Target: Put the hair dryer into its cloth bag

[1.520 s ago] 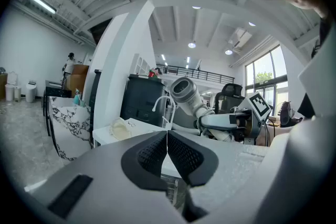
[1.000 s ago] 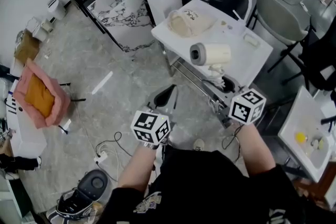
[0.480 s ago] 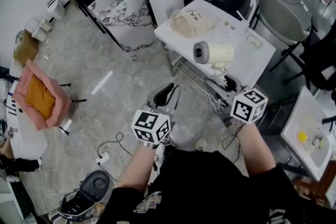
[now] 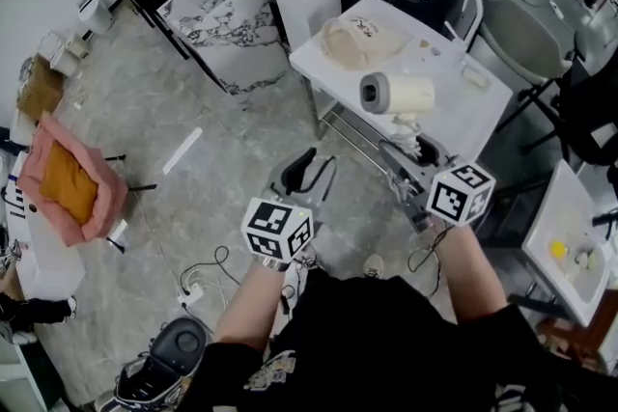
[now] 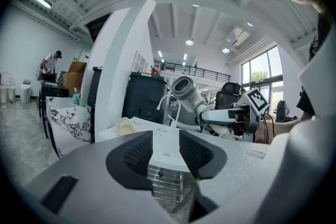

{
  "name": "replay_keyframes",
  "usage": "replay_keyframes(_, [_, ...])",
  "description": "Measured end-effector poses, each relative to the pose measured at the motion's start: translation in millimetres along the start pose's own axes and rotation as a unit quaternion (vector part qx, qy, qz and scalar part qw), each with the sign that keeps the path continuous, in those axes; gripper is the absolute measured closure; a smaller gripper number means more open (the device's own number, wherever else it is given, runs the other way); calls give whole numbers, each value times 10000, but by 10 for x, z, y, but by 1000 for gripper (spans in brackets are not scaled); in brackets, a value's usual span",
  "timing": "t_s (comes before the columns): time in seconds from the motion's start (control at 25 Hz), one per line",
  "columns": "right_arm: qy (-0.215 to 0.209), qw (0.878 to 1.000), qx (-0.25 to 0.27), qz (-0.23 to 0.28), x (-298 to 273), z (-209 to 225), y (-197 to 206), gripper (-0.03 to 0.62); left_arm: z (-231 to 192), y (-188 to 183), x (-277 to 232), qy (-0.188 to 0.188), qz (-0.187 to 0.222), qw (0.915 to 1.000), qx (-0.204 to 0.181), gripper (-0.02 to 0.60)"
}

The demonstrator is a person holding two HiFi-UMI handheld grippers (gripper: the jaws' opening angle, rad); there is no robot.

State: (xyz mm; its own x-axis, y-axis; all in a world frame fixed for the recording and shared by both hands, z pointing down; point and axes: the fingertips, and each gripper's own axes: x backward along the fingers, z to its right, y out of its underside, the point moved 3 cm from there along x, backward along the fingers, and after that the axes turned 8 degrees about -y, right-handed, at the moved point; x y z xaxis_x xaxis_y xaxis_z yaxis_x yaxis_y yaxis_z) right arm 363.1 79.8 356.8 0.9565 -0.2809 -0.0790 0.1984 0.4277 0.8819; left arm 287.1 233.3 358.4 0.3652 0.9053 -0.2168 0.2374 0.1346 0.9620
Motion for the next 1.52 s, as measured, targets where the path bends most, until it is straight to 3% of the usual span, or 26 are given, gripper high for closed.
replay_keyframes(1.0, [666, 9974, -130, 226, -1232, -261, -10, 358, -1391, -232, 24, 618, -78, 9981, -31, 431])
replay_keyframes(1.52, [884, 9954, -117, 356, -1542, -285, -71, 358, -1807, -302, 21, 721, -65, 9973, -98, 431])
